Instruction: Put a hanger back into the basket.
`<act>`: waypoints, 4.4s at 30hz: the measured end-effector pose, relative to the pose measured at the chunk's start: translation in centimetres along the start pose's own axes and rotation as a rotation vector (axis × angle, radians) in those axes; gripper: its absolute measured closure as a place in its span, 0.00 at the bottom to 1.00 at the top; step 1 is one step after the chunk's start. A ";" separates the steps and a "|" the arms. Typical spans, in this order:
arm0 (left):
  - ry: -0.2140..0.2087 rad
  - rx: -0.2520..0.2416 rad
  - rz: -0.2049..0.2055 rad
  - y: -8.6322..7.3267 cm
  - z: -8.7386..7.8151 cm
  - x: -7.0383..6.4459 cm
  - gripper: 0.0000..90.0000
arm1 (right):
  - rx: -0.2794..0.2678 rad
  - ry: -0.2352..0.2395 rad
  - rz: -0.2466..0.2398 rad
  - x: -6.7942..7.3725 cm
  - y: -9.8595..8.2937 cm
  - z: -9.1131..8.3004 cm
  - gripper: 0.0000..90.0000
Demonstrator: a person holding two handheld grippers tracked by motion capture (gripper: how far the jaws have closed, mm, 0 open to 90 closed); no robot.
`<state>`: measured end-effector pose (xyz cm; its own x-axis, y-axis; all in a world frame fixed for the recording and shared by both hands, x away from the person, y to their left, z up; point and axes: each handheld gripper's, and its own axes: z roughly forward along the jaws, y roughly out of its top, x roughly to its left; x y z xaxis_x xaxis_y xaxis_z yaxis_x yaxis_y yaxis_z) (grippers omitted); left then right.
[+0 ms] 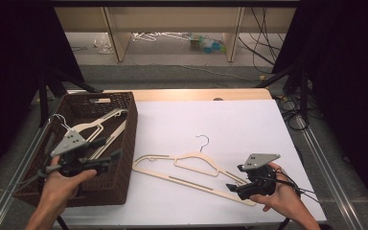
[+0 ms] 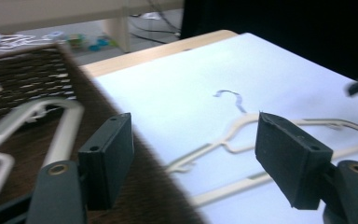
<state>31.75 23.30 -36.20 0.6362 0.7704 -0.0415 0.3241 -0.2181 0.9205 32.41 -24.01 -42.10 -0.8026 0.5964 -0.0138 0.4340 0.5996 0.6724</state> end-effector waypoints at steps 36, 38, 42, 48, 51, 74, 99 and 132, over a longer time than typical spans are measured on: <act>-0.180 0.049 0.093 -5.7 4.5 -9.7 0.18 | 0.055 -0.039 0.012 -1.3 -0.8 2.0 0.29; -0.171 0.045 0.097 -5.8 4.5 -9.6 0.18 | 0.074 -0.053 0.014 -1.6 -0.7 2.4 0.29; -0.151 0.054 0.101 -6.0 4.6 -9.4 0.18 | 0.108 -0.040 0.007 -2.1 -0.3 3.4 0.35; -0.157 0.056 0.103 -6.2 4.7 -9.3 0.18 | 0.179 -0.019 -0.008 -2.7 0.1 5.4 0.48; -0.164 0.065 0.111 -6.2 4.8 -9.4 0.18 | 0.202 0.002 -0.012 -3.1 0.4 6.0 0.52; -0.174 0.096 0.133 -6.7 5.3 -9.8 0.19 | 0.332 0.066 -0.064 -4.4 1.8 7.3 0.84; -0.126 0.198 0.219 -3.9 14.2 -11.4 0.28 | 0.361 0.055 -0.124 -4.2 1.9 5.4 0.88; -0.230 0.373 0.369 -2.0 24.3 -10.2 0.71 | 0.314 0.039 -0.221 -2.7 3.0 2.5 0.88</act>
<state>41.60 1.39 -47.08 0.8766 0.4620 0.1344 0.2504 -0.6765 0.6925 36.90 -22.51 -41.87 -0.9032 0.4172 -0.1013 0.3477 0.8492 0.3973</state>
